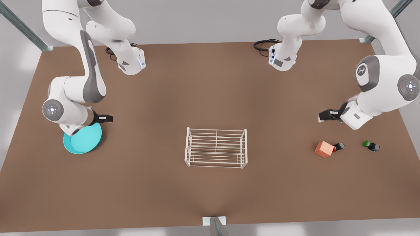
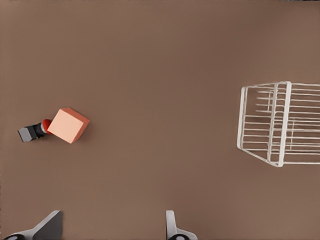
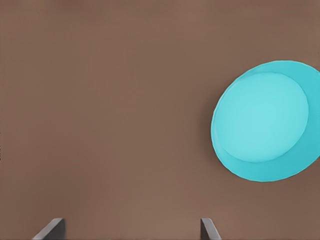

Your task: Place the plate on the shelf with right arm and place the red button switch in the plate with left arm

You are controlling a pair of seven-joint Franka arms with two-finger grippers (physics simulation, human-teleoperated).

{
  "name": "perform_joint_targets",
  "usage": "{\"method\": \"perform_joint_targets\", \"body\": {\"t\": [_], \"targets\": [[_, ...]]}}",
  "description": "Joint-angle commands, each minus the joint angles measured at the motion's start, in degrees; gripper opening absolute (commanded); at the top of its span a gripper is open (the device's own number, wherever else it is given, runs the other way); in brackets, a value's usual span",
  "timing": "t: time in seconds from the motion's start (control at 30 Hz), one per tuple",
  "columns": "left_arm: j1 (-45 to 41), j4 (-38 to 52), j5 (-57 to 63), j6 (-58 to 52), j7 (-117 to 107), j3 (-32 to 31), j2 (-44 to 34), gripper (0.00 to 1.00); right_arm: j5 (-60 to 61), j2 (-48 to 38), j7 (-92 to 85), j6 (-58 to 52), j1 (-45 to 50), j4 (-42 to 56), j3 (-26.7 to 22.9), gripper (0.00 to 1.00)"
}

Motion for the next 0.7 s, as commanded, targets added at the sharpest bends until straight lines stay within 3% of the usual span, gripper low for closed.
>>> {"method": "perform_joint_targets", "body": {"t": [0.0, 0.03, 0.17, 0.3, 0.4, 0.57, 0.67], "targets": [[0.01, 0.14, 0.91, 3.62, -0.98, -0.02, -0.02, 1.0, -0.26, -0.57, 2.51, 18.22, -0.88, 1.32, -0.66, 1.0], [-0.08, 0.14, 1.09, 3.88, -1.34, -0.02, -0.02, 1.0, -0.26, -0.13, 2.42, 15.4, -0.88, 5.02, -2.15, 1.0], [-0.43, 0.23, -0.14, 4.59, -4.23, -0.11, 0.15, 1.0, -1.23, 0.39, 0.93, 9.77, -3.95, 4.93, -2.33, 1.0], [-0.69, 1.9, 6.71, -6.22, -6.96, -4.5, -0.55, 1.0, -1.14, 5.67, -1.01, 9.77, -4.83, 4.93, -2.42, 1.0], [-0.26, 1.9, 7.15, -9.3, -13.82, -6.61, 1.21, 1.0, -0.79, 5.76, -8.92, 7.67, -6.33, 7.65, -2.5, 1.0], [0.19, 2.95, 6.98, -9.21, -13.82, -6.35, 3.14, 1.0, 5.54, 12.43, -22.1, 8.46, -6.5, 7.74, -7.69, 1.0], [0.54, 4.54, 7.06, -9.04, -14.25, -6.35, 4.54, 1.0, 5.72, 14.02, -29.66, 8.28, -8.88, 7.74, -8.22, 1.0]]}}
